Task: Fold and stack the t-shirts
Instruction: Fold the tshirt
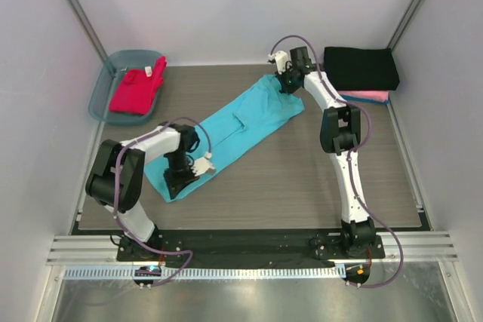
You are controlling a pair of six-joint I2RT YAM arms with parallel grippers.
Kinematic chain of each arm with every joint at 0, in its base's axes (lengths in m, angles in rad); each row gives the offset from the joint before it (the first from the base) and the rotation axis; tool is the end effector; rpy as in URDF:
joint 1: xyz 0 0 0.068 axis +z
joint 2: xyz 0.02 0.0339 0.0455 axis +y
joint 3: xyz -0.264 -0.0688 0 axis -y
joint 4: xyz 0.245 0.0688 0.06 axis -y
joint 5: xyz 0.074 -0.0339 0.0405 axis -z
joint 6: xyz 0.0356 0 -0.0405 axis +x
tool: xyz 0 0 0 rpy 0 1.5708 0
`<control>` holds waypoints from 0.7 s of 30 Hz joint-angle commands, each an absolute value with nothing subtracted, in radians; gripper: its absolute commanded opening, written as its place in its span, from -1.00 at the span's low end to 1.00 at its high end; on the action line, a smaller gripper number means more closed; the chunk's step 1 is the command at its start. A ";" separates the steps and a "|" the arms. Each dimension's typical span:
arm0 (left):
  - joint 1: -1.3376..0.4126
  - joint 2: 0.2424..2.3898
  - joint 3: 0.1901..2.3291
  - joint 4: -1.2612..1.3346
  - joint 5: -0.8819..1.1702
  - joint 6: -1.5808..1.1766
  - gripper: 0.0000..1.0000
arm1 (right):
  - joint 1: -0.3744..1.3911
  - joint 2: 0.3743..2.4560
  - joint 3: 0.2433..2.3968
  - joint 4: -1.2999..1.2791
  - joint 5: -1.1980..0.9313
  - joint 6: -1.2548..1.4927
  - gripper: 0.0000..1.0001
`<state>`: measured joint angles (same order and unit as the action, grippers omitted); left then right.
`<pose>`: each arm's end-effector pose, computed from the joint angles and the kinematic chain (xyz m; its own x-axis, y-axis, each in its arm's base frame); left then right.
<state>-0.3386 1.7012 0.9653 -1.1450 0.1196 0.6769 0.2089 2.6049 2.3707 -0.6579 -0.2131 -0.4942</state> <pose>0.2276 -0.0847 0.1511 -0.5151 0.8407 0.1667 0.7929 0.5413 -0.2797 0.5535 0.1250 0.1653 -0.5126 -0.5826 -0.6307 -0.6540 0.7409 -0.1528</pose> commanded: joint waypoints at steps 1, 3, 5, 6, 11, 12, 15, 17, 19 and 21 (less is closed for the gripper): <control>-0.442 1.704 1.067 -1.282 0.267 0.739 -0.99 | 0.225 2.684 2.468 -0.615 -0.143 -0.511 -0.95; -0.518 1.729 1.129 -1.304 0.317 0.736 -0.99 | 0.244 2.704 2.470 -0.536 -0.124 -0.528 -0.96; -0.604 1.772 1.185 -1.318 0.347 0.723 -0.99 | 0.258 2.717 2.471 -0.483 -0.112 -0.543 -0.95; -0.633 1.788 1.201 -1.324 0.377 0.723 -0.99 | 0.271 2.727 2.479 -0.436 -0.103 -0.551 -0.95; -0.845 1.870 1.252 -1.321 0.446 0.710 -0.99 | 0.310 2.776 2.497 -0.307 -0.074 -0.563 -0.95; -0.871 1.882 1.262 -1.316 0.457 0.707 -0.99 | 0.316 2.783 2.499 -0.263 -0.069 -0.563 -0.95; -0.951 1.945 1.308 -1.281 0.495 0.677 -0.99 | 0.328 2.801 2.500 -0.181 -0.068 -0.565 -0.96; -0.994 1.986 1.356 -1.263 0.529 0.661 -0.99 | 0.334 2.812 2.500 -0.143 -0.077 -0.555 -0.96; -1.015 2.043 1.438 -1.244 0.543 0.641 -1.00 | 0.336 2.819 2.503 -0.082 -0.078 -0.540 -0.95; -1.040 2.074 1.495 -1.239 0.558 0.627 -0.99 | 0.339 2.829 2.510 -0.025 -0.087 -0.514 -0.94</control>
<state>-1.0187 2.0510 1.4101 -1.2495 0.4786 0.6621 0.3378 2.7956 2.4813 -0.1474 -0.0841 -0.5488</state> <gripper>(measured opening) 0.005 0.028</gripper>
